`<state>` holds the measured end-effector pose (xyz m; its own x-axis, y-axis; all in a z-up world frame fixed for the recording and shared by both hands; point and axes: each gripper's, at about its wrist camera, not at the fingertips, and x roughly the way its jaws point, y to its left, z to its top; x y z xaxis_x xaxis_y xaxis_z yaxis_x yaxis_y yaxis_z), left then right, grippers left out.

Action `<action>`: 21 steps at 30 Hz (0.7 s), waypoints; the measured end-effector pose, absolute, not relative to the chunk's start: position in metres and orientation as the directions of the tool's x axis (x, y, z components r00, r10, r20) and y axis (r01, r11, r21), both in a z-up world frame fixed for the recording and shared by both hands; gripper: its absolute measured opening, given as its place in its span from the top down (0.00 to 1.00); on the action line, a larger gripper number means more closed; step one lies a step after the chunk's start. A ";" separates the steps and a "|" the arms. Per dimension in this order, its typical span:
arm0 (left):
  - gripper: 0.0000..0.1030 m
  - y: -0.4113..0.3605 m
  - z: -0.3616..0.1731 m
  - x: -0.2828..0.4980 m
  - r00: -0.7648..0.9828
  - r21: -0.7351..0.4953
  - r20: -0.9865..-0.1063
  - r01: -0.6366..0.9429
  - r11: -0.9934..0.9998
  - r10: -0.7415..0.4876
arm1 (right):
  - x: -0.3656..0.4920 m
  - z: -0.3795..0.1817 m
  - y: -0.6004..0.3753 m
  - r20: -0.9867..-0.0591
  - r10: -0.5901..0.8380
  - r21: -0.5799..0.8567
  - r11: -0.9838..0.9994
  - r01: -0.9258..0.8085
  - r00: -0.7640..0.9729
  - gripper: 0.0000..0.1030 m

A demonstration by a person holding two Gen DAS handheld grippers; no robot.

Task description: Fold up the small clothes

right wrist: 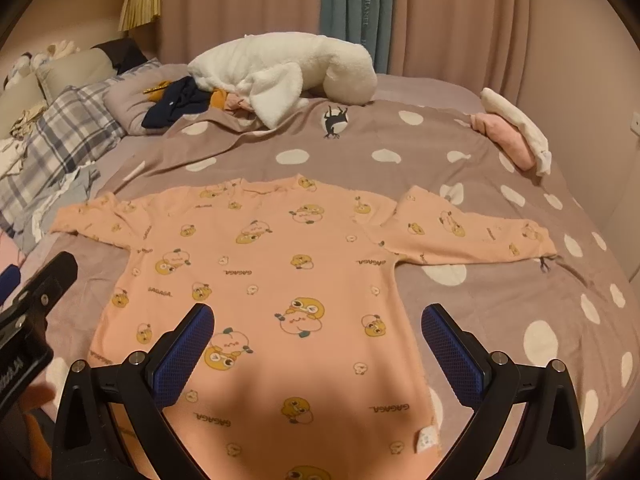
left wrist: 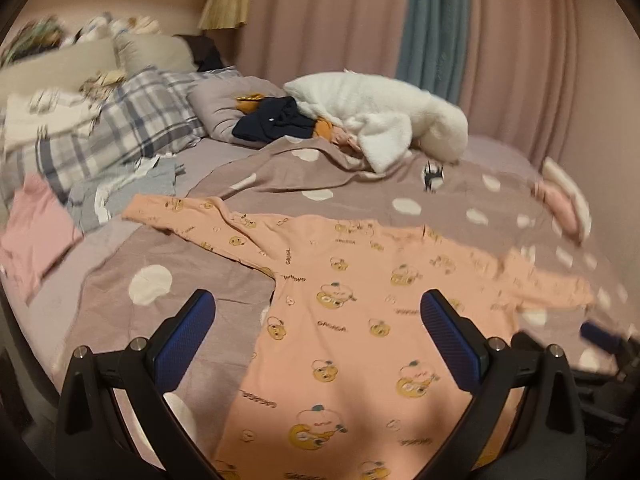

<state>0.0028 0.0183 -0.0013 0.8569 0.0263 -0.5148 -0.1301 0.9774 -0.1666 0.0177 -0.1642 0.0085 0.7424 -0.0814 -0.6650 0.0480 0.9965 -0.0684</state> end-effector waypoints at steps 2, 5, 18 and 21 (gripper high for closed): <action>0.00 0.022 0.000 0.002 0.859 -0.196 -0.512 -0.130 0.972 0.012 | 0.018 0.009 -0.163 -0.662 -0.084 -0.074 0.996 0.046 0.745 0.00; 0.00 0.021 0.000 0.004 0.851 -0.166 -0.523 -0.145 0.975 0.037 | 0.018 0.009 -0.163 -0.660 -0.089 -0.076 0.996 0.052 0.746 0.00; 0.01 0.022 -0.002 0.002 0.850 -0.140 -0.525 -0.148 0.979 0.053 | 0.018 0.009 -0.161 -0.665 -0.081 -0.079 0.996 0.038 0.743 0.00; 0.01 0.022 -0.002 0.002 0.846 -0.150 -0.532 -0.146 0.978 0.045 | 0.018 0.008 -0.159 -0.664 -0.082 -0.084 0.996 0.035 0.743 0.00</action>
